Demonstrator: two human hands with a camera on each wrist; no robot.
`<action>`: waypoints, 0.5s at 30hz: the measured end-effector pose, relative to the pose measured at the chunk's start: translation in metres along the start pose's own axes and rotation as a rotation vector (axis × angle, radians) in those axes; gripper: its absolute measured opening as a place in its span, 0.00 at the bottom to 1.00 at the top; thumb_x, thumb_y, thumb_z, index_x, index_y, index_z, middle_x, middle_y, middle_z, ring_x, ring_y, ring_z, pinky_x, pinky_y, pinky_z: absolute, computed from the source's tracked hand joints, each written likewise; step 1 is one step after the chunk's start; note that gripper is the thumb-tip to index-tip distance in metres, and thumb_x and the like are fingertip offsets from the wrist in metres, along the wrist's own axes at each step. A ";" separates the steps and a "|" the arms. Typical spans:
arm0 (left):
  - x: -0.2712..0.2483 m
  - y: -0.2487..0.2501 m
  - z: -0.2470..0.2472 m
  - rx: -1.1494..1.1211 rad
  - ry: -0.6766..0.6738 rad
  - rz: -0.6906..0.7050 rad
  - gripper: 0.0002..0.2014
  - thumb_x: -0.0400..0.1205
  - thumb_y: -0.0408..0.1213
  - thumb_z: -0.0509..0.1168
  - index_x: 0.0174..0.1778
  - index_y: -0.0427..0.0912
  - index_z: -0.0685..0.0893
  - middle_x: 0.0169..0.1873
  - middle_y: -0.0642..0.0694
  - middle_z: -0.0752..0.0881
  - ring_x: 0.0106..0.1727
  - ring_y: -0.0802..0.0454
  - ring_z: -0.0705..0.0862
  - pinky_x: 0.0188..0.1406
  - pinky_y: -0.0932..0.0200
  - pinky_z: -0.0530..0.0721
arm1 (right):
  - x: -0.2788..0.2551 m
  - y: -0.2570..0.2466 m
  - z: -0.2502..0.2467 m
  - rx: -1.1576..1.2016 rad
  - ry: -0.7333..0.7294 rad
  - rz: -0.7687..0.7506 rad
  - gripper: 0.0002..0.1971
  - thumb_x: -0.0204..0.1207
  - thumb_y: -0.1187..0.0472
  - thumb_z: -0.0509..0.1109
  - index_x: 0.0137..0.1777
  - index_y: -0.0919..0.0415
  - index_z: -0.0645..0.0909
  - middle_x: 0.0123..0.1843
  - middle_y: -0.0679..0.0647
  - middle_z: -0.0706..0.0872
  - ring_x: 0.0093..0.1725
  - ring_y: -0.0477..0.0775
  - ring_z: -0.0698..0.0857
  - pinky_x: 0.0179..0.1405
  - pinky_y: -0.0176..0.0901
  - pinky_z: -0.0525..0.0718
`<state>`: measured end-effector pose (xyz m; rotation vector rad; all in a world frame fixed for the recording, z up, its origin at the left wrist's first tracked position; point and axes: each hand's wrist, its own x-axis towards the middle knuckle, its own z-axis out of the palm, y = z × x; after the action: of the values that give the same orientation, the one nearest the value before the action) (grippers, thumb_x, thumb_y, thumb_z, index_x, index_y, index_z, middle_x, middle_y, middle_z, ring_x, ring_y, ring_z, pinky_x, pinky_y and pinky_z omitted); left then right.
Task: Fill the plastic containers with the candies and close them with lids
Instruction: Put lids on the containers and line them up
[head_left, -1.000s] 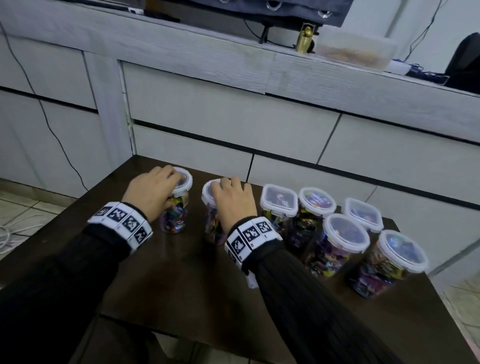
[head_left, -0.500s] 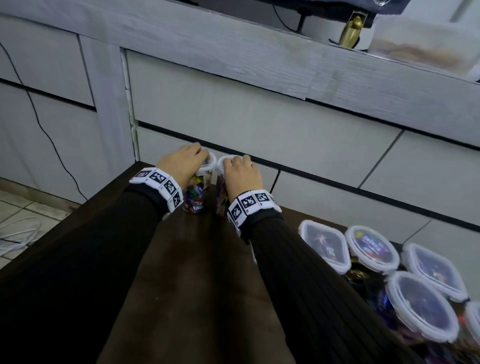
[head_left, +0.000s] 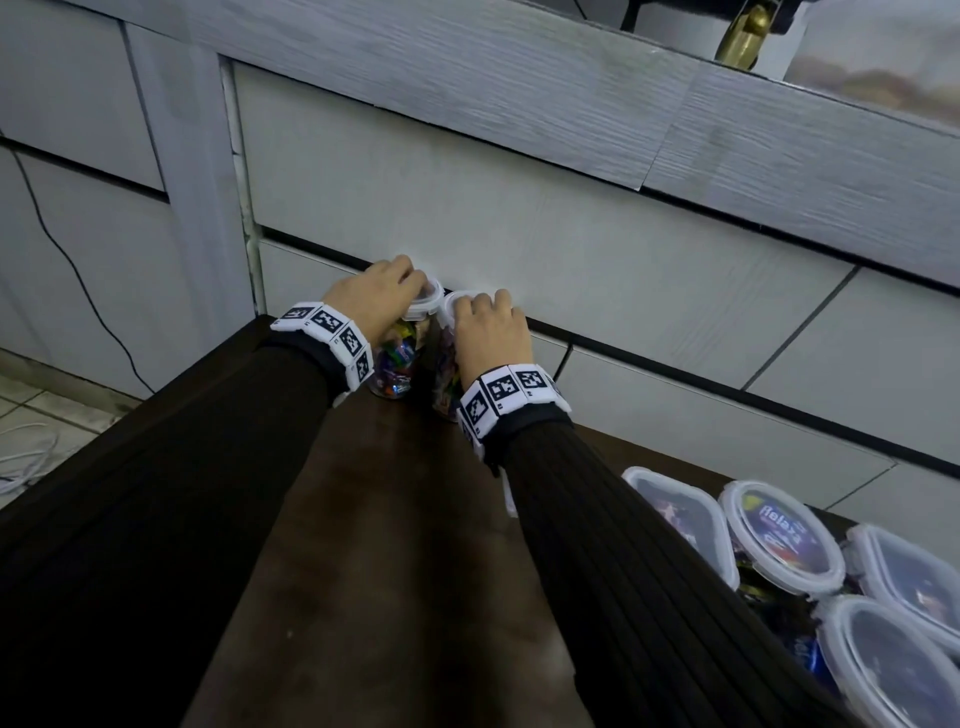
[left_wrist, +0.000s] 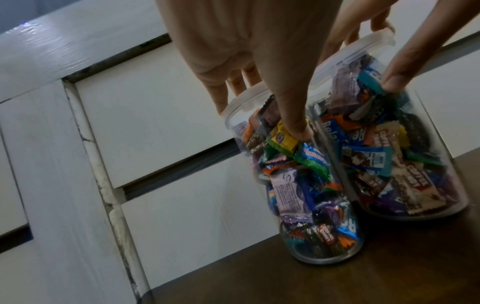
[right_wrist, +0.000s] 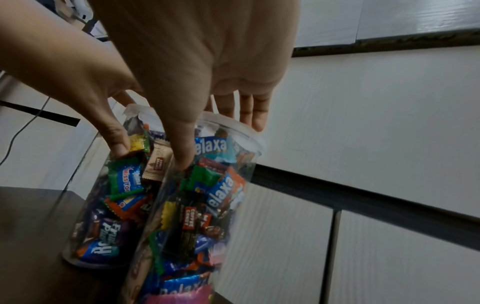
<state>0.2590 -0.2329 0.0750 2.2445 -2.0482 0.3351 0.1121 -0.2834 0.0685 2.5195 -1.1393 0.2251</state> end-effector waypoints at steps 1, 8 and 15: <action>0.000 0.000 0.001 0.000 -0.001 0.002 0.33 0.75 0.32 0.75 0.75 0.40 0.69 0.67 0.40 0.71 0.68 0.42 0.74 0.56 0.46 0.83 | 0.000 0.000 0.000 0.000 -0.004 0.001 0.17 0.84 0.65 0.53 0.70 0.64 0.70 0.67 0.61 0.79 0.67 0.62 0.73 0.59 0.51 0.74; -0.008 0.010 -0.006 -0.058 -0.013 -0.022 0.33 0.78 0.39 0.71 0.78 0.40 0.66 0.75 0.42 0.71 0.74 0.42 0.73 0.77 0.36 0.63 | -0.011 0.001 -0.024 0.148 -0.067 0.049 0.20 0.82 0.62 0.63 0.72 0.65 0.68 0.72 0.63 0.72 0.67 0.62 0.75 0.62 0.51 0.76; -0.065 0.063 -0.031 -0.293 0.241 0.140 0.18 0.80 0.37 0.66 0.67 0.39 0.79 0.66 0.40 0.80 0.66 0.40 0.79 0.65 0.44 0.75 | -0.059 0.044 -0.077 0.259 -0.093 0.104 0.16 0.80 0.64 0.62 0.67 0.64 0.73 0.65 0.63 0.77 0.65 0.66 0.76 0.59 0.56 0.78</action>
<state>0.1882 -0.1695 0.0856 1.8053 -1.9841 0.2779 0.0410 -0.2396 0.1334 2.7213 -1.3573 0.3028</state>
